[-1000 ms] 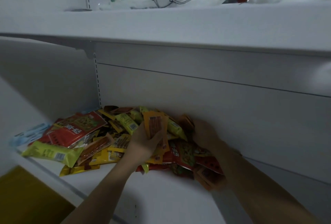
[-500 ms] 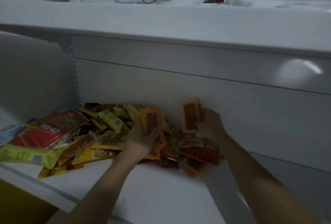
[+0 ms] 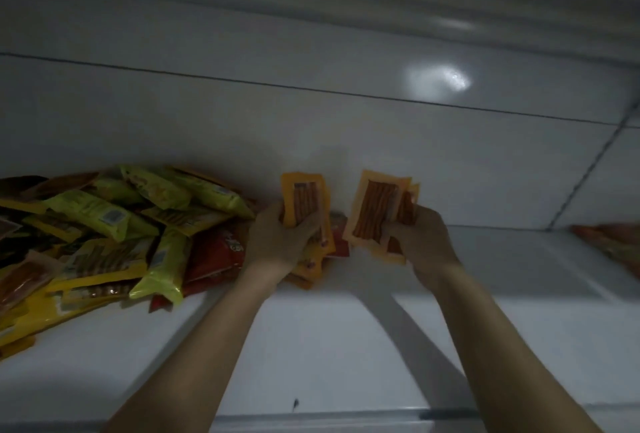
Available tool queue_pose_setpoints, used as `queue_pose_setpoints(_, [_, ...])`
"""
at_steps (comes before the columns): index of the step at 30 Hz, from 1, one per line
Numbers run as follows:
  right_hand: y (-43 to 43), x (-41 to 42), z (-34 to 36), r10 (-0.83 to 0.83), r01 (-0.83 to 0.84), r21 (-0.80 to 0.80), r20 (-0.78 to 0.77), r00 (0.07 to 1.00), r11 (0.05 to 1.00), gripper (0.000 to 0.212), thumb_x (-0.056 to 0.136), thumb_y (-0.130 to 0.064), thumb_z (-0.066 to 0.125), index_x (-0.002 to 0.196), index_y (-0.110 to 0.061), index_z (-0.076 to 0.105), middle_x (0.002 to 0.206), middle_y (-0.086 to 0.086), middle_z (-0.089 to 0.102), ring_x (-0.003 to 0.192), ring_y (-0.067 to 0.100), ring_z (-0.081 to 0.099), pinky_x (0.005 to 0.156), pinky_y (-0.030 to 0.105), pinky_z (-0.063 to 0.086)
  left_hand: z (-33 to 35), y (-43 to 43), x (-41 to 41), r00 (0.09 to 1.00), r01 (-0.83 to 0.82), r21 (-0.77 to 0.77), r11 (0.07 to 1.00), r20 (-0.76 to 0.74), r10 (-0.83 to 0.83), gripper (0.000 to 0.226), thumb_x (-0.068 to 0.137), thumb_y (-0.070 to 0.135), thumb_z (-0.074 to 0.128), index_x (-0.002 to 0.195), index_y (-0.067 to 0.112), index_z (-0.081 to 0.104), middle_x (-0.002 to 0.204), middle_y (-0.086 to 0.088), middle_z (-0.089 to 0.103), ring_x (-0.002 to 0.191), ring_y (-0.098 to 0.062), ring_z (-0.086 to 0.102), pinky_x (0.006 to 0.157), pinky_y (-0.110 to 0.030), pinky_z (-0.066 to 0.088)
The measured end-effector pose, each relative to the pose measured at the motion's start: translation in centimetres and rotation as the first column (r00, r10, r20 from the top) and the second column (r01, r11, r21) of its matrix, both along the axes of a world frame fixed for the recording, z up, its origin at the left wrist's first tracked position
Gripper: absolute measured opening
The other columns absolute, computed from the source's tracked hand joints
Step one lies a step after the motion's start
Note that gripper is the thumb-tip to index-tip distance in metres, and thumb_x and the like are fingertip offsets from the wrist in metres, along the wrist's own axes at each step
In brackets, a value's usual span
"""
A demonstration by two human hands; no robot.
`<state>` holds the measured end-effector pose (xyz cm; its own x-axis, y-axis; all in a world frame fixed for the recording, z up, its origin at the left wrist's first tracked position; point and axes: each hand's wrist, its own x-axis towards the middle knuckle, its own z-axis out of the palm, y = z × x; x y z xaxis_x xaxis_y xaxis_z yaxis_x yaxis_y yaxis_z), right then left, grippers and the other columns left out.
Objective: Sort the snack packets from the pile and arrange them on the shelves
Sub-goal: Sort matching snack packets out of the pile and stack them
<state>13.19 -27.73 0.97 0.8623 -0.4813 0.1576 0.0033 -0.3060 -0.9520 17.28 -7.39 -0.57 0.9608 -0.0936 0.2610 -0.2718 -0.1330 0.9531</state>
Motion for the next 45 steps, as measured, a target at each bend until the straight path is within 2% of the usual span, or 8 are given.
queue_pose_setpoints(6, [-3.4,-5.2,-0.6,-0.109,0.105,0.092,0.041,0.993,0.990,0.019,0.076,0.010,0.056,0.080,-0.002,0.070,0.072,0.008,0.071,0.070,0.028,0.067,0.069,0.053,0.057,0.1,-4.4,-2.9,0.995,0.094,-0.003,0.996,-0.018,-0.094,0.012,0.081,0.026,0.079,0.084,0.018,0.071,0.078,0.003,0.073,0.067,-0.002,0.068,0.059,-0.025,0.054])
queue_pose_setpoints(10, [-6.4,-9.7,-0.1,-0.173,0.162,0.125,0.079,0.982,0.979,0.022,0.079,0.014,0.057,0.080,-0.005,0.069,0.068,0.004,0.069,0.068,0.024,0.066,0.066,0.038,0.054,1.3,-8.0,-5.9,0.988,0.153,0.026,0.988,0.006,-0.154,0.015,0.084,0.018,0.076,0.075,0.024,0.066,0.071,0.010,0.069,0.059,0.009,0.062,0.055,-0.012,0.046])
queue_pose_setpoints(17, [-15.1,-20.8,-0.1,-0.293,0.278,0.152,0.086,0.952,0.948,0.021,0.088,0.005,0.062,0.089,-0.015,0.069,0.079,-0.002,0.070,0.076,0.015,0.068,0.053,0.018,0.049,1.8,-17.3,-13.6,0.962,0.273,0.078,0.959,-0.043,-0.270,0.013,0.083,0.025,0.077,0.093,0.023,0.069,0.086,0.005,0.074,0.079,-0.010,0.070,0.070,-0.027,0.053])
queue_pose_setpoints(21, [-19.9,-28.4,-0.5,-0.361,0.346,0.156,0.081,0.929,0.925,0.026,0.088,0.002,0.062,0.086,-0.023,0.069,0.088,-0.002,0.073,0.080,0.010,0.067,0.059,0.021,0.050,1.4,-23.9,-19.6,0.918,0.393,0.051,0.918,-0.083,-0.389,0.016,0.083,0.031,0.077,0.095,0.024,0.069,0.090,0.002,0.075,0.083,-0.016,0.072,0.077,-0.036,0.058])
queue_pose_setpoints(27, [-25.8,-39.6,-2.0,-0.498,0.483,0.166,0.069,0.864,0.860,0.026,0.090,0.003,0.061,0.095,-0.021,0.070,0.091,-0.005,0.074,0.082,0.007,0.069,0.062,0.020,0.052,0.2,-33.7,-28.5,0.823,0.568,0.048,0.822,-0.070,-0.564,0.022,0.083,0.033,0.077,0.102,0.022,0.071,0.091,0.004,0.076,0.081,-0.013,0.073,0.078,-0.040,0.060])
queue_pose_setpoints(37, [-31.3,-54.5,-2.7,-0.736,0.732,0.079,0.042,0.676,0.676,0.029,0.087,0.003,0.061,0.082,-0.026,0.064,0.084,-0.004,0.072,0.082,0.015,0.070,0.065,0.028,0.056,-1.2,-45.5,-40.7,0.576,0.817,0.085,0.570,-0.081,-0.813,0.012,0.086,0.025,0.075,0.096,0.024,0.068,0.085,0.004,0.075,0.072,-0.007,0.072,0.058,-0.022,0.057])
queue_pose_setpoints(40, [-32.9,-57.3,-3.3,-0.778,0.774,0.087,0.031,0.628,0.628,0.033,0.088,0.004,0.062,0.096,-0.029,0.062,0.091,-0.011,0.069,0.083,0.001,0.066,0.061,0.014,0.049,-1.8,-48.7,-43.3,0.493,0.869,0.098,0.484,-0.099,-0.865,0.020,0.084,0.028,0.077,0.101,0.022,0.068,0.087,0.002,0.075,0.075,-0.012,0.073,0.065,-0.035,0.061])
queue_pose_setpoints(45, [-36.8,-60.4,-4.0,-0.841,0.839,0.074,-0.006,0.542,0.540,0.035,0.089,0.002,0.062,0.095,-0.032,0.061,0.094,-0.013,0.068,0.086,0.000,0.065,0.066,0.018,0.048,-3.0,-54.3,-46.0,0.390,0.919,0.115,0.378,-0.109,-0.915,0.023,0.084,0.027,0.077,0.104,0.020,0.067,0.091,0.002,0.075,0.078,-0.010,0.073,0.069,-0.036,0.062])
